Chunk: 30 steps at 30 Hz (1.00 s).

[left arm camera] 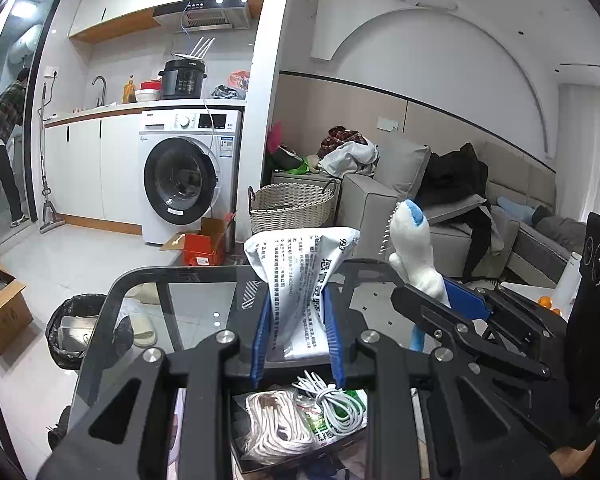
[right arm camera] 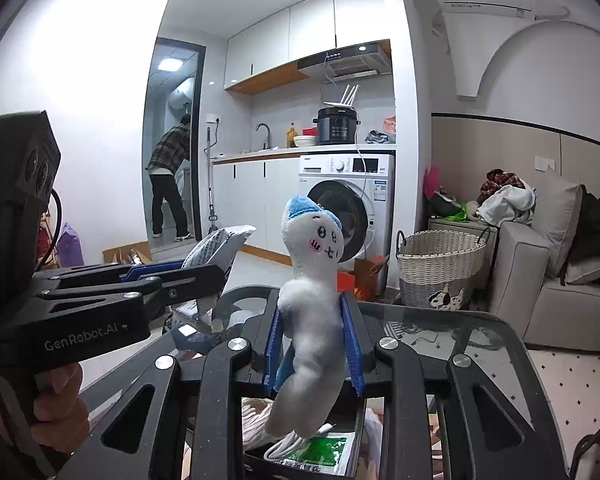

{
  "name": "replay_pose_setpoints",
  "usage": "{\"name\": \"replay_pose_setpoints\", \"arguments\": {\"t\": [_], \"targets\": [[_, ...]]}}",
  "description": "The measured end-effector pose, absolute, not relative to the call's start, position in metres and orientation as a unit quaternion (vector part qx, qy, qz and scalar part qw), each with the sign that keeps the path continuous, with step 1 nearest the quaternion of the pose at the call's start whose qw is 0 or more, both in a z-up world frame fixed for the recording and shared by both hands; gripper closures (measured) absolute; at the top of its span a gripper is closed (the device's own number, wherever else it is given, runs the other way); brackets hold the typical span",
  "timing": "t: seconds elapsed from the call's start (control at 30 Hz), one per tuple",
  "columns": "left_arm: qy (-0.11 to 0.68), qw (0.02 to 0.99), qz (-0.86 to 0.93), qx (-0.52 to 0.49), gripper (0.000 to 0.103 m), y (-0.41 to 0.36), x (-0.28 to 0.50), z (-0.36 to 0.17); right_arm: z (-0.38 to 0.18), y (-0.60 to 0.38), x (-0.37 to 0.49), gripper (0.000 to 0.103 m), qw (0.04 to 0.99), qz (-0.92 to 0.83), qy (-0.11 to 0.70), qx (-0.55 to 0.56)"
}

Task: Organize soft objects
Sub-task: 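Lift the sachet with the left tool while the right tool lifts the plush toy over the box, then drop the sachet into the box with the left tool while the right tool drops the plush toy in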

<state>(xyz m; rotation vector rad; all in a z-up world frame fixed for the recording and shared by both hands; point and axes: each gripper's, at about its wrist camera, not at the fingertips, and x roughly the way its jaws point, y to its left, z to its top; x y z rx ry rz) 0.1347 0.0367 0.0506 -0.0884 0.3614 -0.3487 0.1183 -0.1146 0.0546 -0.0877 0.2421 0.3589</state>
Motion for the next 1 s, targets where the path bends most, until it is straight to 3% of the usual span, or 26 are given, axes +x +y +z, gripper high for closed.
{"name": "replay_pose_setpoints", "arguments": {"t": [0.3,1.0], "targets": [[0.219,0.963,-0.154,-0.035,0.08,0.031,0.149,0.044,0.048,-0.115,0.133,0.076,0.973,0.166,0.153,-0.047],[0.396,0.91,-0.125,-0.003,0.079,0.012,0.194,-0.017,-0.022,-0.113,0.193,0.075,0.915,0.14,0.368,-0.088]]}}
